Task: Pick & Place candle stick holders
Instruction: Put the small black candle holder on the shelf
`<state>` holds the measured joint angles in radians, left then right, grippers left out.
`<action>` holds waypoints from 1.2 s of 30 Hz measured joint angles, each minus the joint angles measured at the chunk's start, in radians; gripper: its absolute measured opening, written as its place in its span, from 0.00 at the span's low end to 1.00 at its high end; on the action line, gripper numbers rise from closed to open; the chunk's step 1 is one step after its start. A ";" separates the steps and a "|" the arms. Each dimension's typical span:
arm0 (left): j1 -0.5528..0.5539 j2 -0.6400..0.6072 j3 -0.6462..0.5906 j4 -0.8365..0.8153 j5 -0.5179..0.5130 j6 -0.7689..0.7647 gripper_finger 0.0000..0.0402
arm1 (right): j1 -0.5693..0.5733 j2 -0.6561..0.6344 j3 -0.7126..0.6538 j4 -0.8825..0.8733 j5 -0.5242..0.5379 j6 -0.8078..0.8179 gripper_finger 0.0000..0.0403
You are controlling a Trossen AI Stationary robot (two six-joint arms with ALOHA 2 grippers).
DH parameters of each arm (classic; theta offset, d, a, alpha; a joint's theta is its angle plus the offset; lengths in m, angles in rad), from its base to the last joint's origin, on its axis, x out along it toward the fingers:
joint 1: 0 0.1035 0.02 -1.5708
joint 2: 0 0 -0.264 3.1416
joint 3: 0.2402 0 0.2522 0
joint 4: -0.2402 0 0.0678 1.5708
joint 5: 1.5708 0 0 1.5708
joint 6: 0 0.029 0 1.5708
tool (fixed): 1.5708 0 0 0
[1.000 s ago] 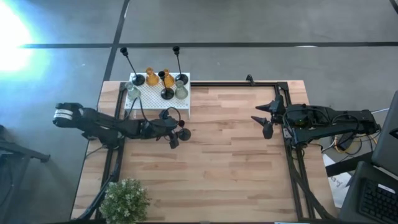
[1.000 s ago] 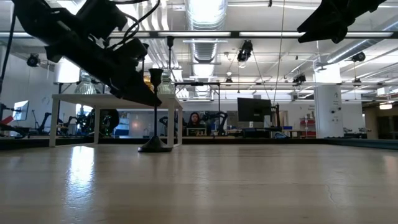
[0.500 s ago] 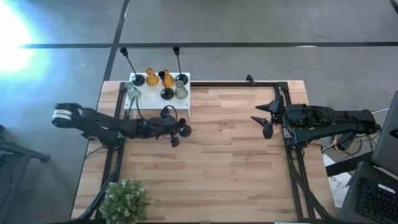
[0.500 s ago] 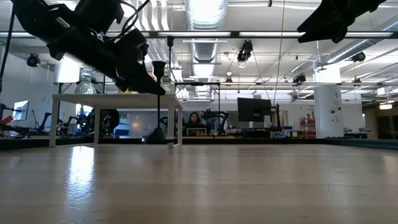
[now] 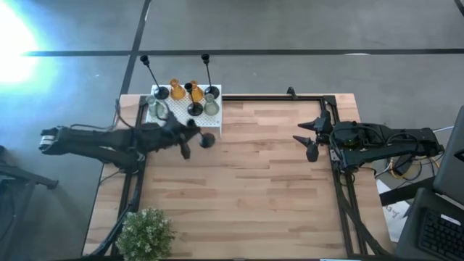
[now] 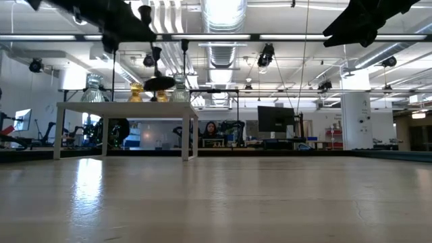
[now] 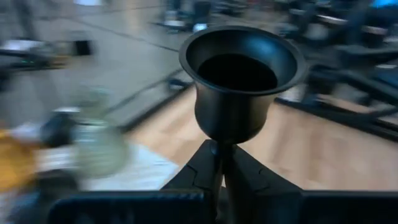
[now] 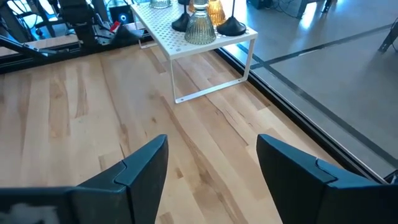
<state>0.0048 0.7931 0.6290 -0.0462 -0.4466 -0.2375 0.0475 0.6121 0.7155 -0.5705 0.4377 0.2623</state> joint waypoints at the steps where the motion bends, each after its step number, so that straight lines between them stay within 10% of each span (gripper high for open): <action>1: 0.000 -0.018 0.027 -0.061 -0.044 -0.001 0.04 | 0.000 0.000 0.000 0.000 0.000 0.000 0.60; 8: 0.003 -0.038 0.173 -0.419 -0.368 -0.049 0.04 | 0.000 0.000 0.000 0.000 0.000 -0.001 0.61; 17: 0.079 -0.033 0.168 -0.454 -0.444 -0.057 0.04 | 0.000 0.000 0.000 0.001 0.000 -0.005 0.58; 36: 0.484 0.040 0.168 -0.376 -0.162 0.008 0.04 | 0.000 -0.001 0.000 0.008 0.007 -0.031 0.61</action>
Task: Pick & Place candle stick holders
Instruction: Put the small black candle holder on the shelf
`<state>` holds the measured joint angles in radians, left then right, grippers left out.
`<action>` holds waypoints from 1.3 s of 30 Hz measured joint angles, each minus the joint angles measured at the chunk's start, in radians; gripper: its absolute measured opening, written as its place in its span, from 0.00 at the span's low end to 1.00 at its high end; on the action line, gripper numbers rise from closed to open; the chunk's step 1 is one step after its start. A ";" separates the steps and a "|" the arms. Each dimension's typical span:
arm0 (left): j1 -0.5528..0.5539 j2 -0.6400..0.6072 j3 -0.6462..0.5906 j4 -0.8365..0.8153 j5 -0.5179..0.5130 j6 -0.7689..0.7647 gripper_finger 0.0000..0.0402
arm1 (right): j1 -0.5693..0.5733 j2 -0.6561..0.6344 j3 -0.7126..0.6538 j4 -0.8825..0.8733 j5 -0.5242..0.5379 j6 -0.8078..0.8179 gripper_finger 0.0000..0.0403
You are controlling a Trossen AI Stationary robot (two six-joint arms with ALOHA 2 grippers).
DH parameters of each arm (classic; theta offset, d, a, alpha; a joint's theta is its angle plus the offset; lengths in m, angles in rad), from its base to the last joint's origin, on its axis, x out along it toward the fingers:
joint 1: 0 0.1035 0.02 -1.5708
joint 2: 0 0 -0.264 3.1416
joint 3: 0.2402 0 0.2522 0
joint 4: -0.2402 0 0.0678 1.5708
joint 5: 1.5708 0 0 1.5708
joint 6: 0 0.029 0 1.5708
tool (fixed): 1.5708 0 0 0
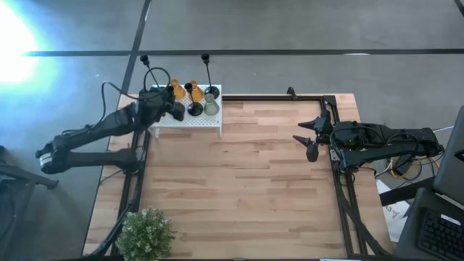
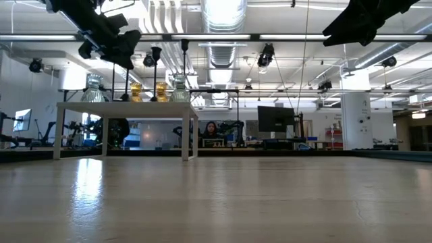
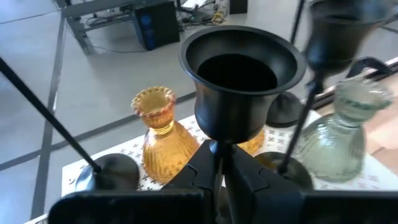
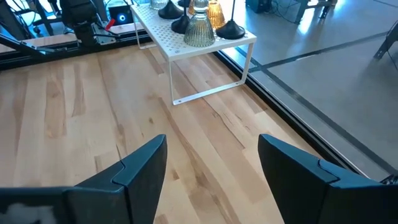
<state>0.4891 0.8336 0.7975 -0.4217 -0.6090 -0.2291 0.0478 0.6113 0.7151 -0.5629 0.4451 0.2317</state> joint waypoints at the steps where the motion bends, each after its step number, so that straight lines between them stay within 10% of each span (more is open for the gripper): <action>1: 0.007 0.005 0.000 -0.001 0.000 0.000 0.04 | 0.000 0.000 0.000 0.000 0.000 0.000 0.61; 39: 0.120 0.058 -0.003 -0.007 0.095 -0.018 0.19 | 0.000 0.001 0.000 0.000 0.000 -0.004 0.61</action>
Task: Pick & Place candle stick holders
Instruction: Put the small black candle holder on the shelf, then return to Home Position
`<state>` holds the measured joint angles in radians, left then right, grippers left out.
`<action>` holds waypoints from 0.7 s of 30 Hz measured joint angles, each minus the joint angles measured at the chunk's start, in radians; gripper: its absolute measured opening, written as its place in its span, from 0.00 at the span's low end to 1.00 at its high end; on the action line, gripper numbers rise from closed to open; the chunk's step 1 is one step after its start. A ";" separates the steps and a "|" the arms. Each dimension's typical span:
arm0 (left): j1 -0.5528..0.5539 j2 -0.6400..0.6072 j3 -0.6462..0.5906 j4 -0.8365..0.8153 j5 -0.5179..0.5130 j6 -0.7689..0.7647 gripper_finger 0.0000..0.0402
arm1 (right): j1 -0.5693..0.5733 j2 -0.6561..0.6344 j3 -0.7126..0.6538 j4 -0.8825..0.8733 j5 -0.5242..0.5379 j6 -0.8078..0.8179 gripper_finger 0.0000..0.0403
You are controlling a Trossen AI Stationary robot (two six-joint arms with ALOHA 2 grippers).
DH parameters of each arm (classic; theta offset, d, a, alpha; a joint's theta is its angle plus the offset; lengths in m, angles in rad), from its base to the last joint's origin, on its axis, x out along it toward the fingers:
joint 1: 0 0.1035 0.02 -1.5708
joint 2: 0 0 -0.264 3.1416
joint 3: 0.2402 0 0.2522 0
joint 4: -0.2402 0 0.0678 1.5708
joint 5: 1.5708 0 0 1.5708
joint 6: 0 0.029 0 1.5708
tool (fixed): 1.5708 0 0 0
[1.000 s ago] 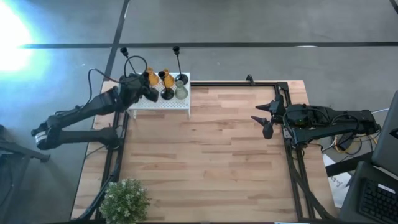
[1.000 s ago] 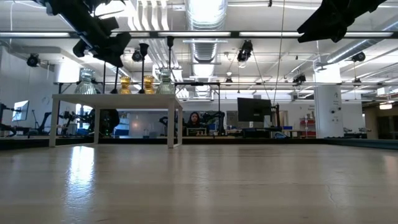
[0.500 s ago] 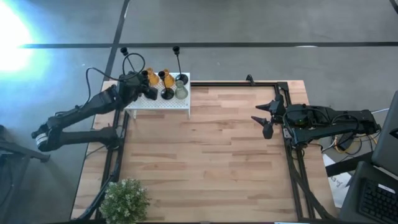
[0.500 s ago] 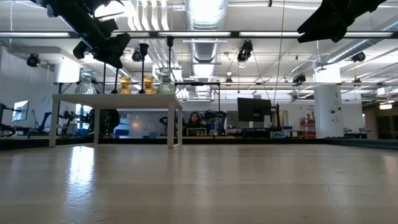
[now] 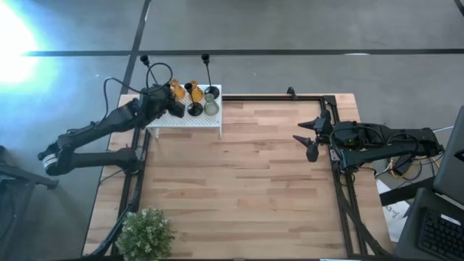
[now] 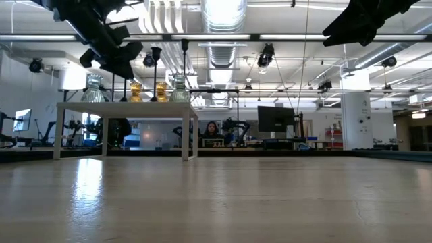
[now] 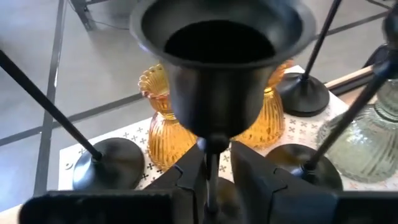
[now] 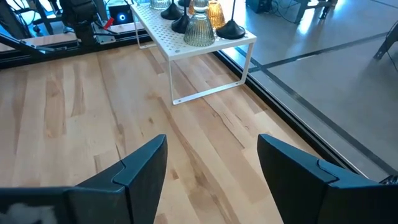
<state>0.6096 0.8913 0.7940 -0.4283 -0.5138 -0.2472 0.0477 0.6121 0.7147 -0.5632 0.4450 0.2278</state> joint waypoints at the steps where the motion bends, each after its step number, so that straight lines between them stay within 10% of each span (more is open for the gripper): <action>1: 0.000 -0.001 0.000 0.001 0.001 0.000 0.20 | 0.000 0.000 0.000 0.000 0.000 0.000 0.61; 21: -0.012 -0.161 0.093 -0.226 0.187 -0.021 0.46 | 0.000 0.000 -0.001 -0.001 0.000 -0.004 0.59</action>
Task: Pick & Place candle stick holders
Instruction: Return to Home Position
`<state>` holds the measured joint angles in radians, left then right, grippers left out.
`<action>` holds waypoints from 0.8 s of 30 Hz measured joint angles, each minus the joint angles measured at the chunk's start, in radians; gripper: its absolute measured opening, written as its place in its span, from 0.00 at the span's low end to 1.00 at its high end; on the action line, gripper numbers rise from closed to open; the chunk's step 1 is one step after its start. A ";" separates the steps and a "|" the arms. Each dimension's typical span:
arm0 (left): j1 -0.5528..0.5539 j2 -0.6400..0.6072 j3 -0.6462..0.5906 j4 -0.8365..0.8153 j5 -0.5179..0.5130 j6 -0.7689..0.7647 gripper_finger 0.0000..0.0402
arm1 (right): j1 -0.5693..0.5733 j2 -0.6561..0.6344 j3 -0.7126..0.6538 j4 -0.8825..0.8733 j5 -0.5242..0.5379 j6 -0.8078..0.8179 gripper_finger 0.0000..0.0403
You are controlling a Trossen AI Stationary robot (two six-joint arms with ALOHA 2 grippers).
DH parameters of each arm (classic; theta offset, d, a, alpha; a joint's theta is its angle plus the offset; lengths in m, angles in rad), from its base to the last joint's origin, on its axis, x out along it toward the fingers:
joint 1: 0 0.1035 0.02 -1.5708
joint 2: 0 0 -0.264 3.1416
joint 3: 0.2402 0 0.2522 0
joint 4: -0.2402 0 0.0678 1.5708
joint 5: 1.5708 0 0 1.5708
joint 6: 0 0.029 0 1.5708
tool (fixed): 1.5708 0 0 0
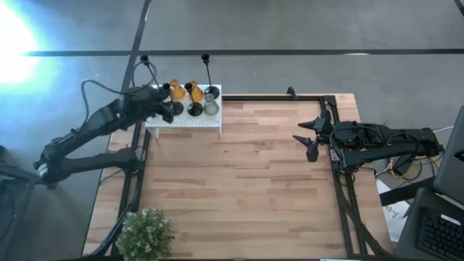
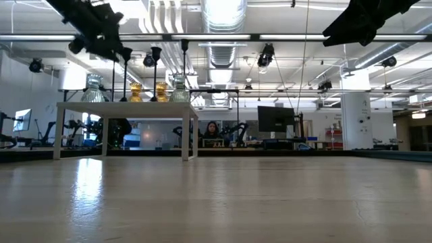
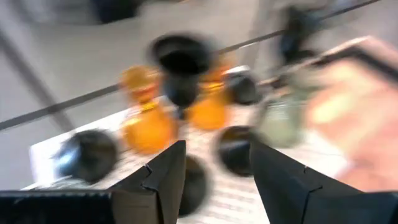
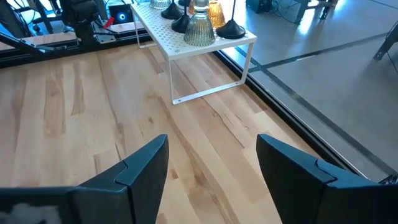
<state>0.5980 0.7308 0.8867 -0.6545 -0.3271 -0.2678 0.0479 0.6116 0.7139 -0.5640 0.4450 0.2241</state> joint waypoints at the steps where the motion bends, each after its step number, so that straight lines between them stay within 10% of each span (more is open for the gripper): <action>1: -0.007 -0.023 0.004 0.007 0.045 0.004 0.45 | 0.000 0.000 0.000 0.000 0.000 0.000 0.59; 10: -0.197 -0.218 -0.086 0.250 0.448 0.083 0.35 | 0.000 -0.002 0.000 -0.003 0.000 0.000 0.62; 18: -0.449 -0.333 -0.339 0.595 0.457 0.096 0.05 | 0.000 0.001 0.000 -0.003 0.000 0.000 0.61; 24: -0.560 -0.322 -0.499 0.764 0.404 0.215 0.01 | 0.000 0.001 0.000 -0.004 0.000 0.000 0.59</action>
<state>0.0379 0.4090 0.3874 0.1092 0.0765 -0.0526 0.0477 0.6125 0.7139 -0.5678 0.4450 0.2245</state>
